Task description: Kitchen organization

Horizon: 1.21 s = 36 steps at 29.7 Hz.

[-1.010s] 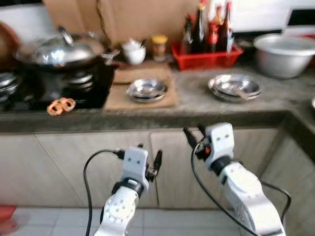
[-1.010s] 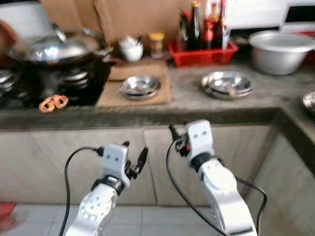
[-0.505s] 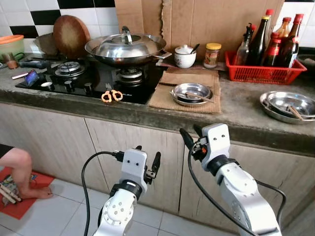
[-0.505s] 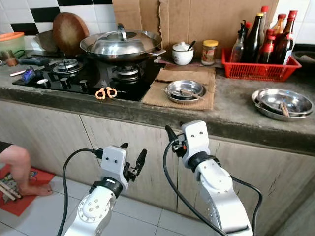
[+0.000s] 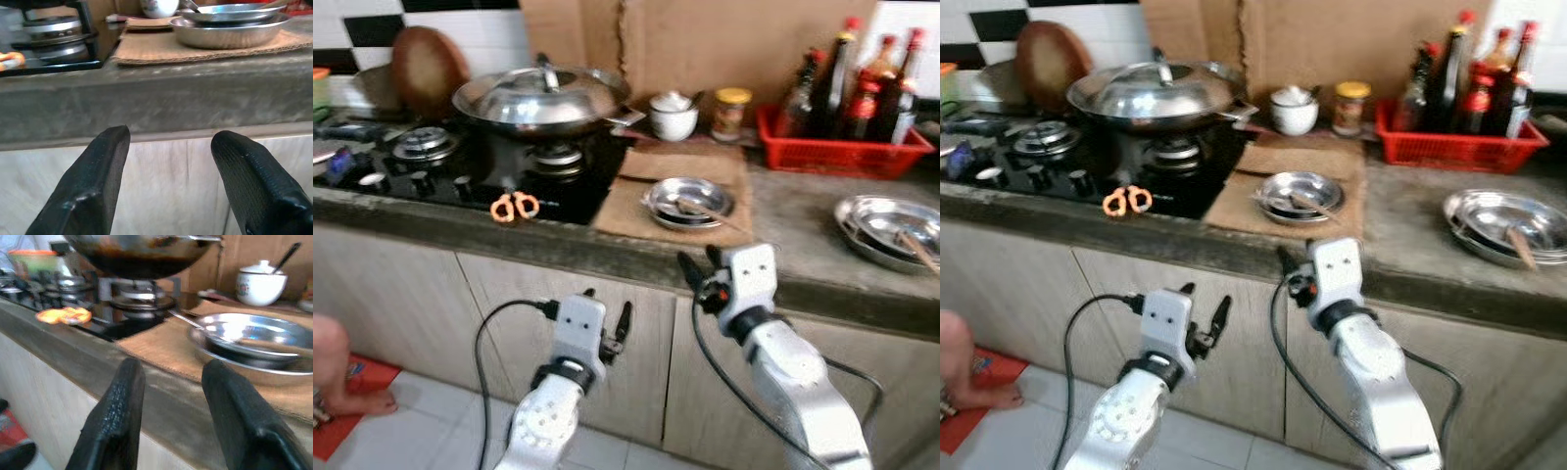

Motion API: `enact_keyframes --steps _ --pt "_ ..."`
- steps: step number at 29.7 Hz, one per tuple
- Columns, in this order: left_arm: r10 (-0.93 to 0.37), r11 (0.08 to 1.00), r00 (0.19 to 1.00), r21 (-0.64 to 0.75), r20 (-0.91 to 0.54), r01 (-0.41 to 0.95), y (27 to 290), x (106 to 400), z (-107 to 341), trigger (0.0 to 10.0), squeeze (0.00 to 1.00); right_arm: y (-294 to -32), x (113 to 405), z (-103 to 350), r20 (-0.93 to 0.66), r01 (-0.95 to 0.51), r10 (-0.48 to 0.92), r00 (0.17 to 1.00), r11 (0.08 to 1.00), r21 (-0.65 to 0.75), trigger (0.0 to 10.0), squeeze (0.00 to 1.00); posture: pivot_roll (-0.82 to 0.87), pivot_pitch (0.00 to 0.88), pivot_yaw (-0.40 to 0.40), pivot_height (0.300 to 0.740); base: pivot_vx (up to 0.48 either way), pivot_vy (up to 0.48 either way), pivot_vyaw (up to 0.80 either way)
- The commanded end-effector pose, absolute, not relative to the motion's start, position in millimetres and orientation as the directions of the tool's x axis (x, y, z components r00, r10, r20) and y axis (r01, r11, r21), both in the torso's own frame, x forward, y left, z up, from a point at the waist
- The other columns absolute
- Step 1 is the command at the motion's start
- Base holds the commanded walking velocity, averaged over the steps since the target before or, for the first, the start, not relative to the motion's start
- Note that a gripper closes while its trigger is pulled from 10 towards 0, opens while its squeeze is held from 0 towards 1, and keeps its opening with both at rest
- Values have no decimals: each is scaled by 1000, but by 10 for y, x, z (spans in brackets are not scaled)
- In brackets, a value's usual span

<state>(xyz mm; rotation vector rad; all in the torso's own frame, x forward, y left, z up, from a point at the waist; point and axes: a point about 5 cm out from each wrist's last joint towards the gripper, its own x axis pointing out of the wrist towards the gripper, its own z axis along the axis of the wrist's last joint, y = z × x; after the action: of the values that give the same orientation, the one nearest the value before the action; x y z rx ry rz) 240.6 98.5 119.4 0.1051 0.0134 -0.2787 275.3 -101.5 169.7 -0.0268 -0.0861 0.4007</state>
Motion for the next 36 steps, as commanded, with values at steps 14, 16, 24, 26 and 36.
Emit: enact_keyframes --steps 14,16,24,26,36 --pt "-362 931 932 49 -19 362 828 2346 1212 10000 0 -1216 2873 1618 22 -254 256 966 965 -72 10000 0 115 24 -26 740 0 0 0" --pt "-387 921 922 41 -8 387 797 2326 1231 10000 0 -1203 2903 1621 24 -240 242 970 969 -63 10000 0 116 24 -27 740 0 0 0" --pt "-409 912 912 21 18 409 763 2283 1266 10000 0 -1196 3073 1690 39 -156 157 987 987 -29 10000 0 127 29 -35 740 0 0 0" --pt "-414 910 910 19 23 413 758 2279 1272 10000 0 -1186 3096 1712 48 -151 152 987 988 -23 10000 0 127 30 -35 740 0 0 0" --pt "-426 905 904 9 36 426 740 2266 1290 10000 0 -1156 3207 1806 82 -123 121 989 992 16 10000 0 130 22 -35 740 0 0 0"
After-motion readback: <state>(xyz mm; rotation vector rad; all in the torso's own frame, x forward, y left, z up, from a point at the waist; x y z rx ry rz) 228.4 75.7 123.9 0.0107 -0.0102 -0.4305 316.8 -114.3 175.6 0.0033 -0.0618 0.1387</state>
